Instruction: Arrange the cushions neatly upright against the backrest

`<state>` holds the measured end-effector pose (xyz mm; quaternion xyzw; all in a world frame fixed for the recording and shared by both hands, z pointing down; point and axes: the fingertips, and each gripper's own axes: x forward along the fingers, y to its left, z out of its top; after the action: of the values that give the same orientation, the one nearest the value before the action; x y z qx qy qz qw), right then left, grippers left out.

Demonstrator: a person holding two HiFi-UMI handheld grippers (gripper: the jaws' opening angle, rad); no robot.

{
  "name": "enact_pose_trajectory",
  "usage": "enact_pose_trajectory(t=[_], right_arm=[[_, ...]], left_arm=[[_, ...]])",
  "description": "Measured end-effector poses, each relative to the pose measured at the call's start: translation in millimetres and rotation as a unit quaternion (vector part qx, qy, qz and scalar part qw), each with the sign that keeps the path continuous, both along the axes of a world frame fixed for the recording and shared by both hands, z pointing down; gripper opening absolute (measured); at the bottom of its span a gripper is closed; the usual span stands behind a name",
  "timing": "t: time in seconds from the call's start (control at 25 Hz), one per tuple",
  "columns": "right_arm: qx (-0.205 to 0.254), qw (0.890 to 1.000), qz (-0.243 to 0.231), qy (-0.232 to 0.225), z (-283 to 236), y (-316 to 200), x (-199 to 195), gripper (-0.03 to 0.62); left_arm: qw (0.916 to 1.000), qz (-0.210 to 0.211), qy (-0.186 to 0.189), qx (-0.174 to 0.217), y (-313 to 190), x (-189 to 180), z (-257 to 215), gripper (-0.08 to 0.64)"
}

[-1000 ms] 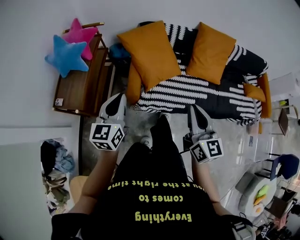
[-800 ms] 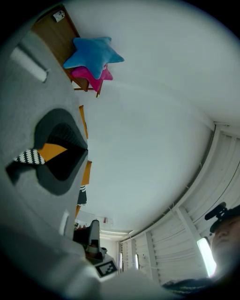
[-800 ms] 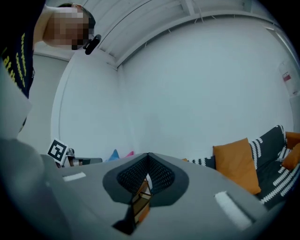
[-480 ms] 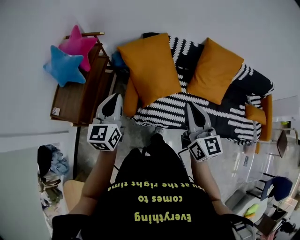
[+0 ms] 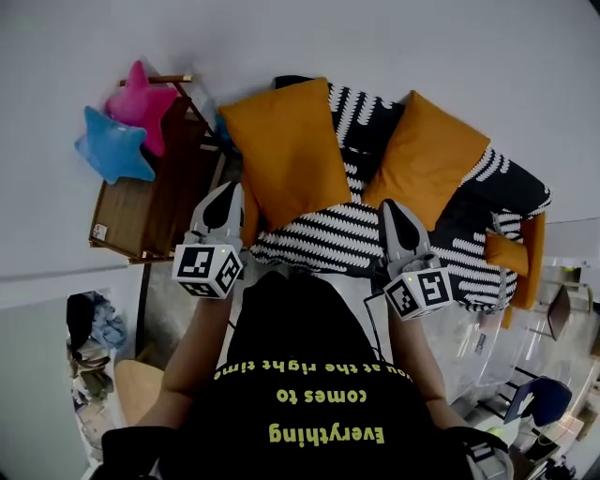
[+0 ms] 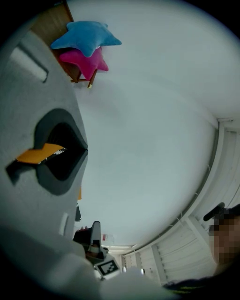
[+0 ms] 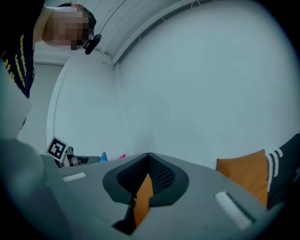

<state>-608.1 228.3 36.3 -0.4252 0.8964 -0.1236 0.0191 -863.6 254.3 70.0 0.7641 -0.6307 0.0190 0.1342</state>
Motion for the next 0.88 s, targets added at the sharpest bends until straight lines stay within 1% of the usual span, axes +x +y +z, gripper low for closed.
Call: enact_pose_trajectory(t=[0.16, 0.32, 0.44, 0.64, 0.76, 0.88], right_arm=[[-0.009, 1.000, -0.002, -0.010, 4, -21, 2, 0.012], [-0.020, 1.000, -0.003, -0.015, 12, -38, -3, 0.012], [-0.020, 1.000, 0.006, -0.016, 13, -51, -6, 0.012], [-0.014, 0.999, 0.033, -0.012, 8, -77, -9, 0.012], [-0.012, 0.999, 0.038, -0.005, 7, -93, -22, 0.012], [-0.011, 0.999, 0.033, 0.005, 7, -109, -43, 0.012]], left_arm=[[0.9999, -0.001, -0.005, -0.012, -19, 5, 5, 0.000], [0.9999, 0.004, -0.008, -0.014, -41, 5, 6, 0.000], [0.9998, 0.008, -0.018, -0.006, -59, 1, 4, 0.000], [0.9996, 0.022, -0.017, 0.002, -93, -11, 1, 0.000], [0.9993, 0.033, -0.017, 0.008, -116, -20, -1, 0.000], [0.9985, 0.050, -0.019, 0.016, -137, -25, -2, 0.000]])
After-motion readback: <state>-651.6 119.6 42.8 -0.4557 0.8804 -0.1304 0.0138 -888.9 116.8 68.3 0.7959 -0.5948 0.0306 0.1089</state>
